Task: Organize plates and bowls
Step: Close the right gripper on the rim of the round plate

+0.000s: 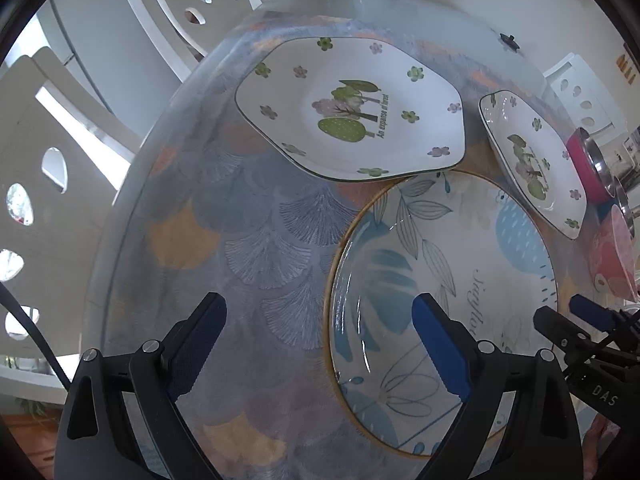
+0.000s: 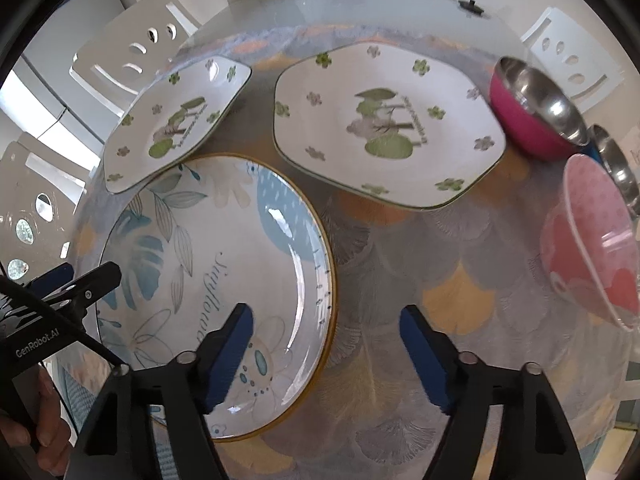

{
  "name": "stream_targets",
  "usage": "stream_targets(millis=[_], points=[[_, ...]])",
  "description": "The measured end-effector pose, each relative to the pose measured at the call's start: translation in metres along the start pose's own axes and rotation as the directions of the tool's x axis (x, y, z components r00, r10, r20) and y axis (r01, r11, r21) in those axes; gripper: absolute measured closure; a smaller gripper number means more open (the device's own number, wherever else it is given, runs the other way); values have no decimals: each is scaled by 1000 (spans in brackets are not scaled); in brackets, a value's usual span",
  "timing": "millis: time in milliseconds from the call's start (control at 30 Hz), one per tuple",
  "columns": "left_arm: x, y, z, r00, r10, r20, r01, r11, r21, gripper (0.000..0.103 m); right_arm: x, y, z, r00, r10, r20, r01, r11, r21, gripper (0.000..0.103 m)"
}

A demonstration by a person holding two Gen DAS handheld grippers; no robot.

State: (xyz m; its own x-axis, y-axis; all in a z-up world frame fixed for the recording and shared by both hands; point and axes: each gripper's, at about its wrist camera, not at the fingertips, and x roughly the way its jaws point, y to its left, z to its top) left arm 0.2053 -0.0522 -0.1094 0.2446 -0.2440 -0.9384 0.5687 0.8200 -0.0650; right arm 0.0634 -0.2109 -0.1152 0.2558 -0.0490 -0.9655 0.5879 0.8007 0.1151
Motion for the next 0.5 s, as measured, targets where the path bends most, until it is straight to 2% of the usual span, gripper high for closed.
stream_targets(millis=[400, 500], points=[[6, 2, 4, 1000, -14, -2, 14, 1000, -4, 11, 15, -6, 2, 999, 32, -25, -31, 999, 28, 43], [9, 1, 4, 1000, -15, -9, 15, 1000, 2, 19, 19, -6, 3, 999, 37, -28, -36, 999, 30, 48]])
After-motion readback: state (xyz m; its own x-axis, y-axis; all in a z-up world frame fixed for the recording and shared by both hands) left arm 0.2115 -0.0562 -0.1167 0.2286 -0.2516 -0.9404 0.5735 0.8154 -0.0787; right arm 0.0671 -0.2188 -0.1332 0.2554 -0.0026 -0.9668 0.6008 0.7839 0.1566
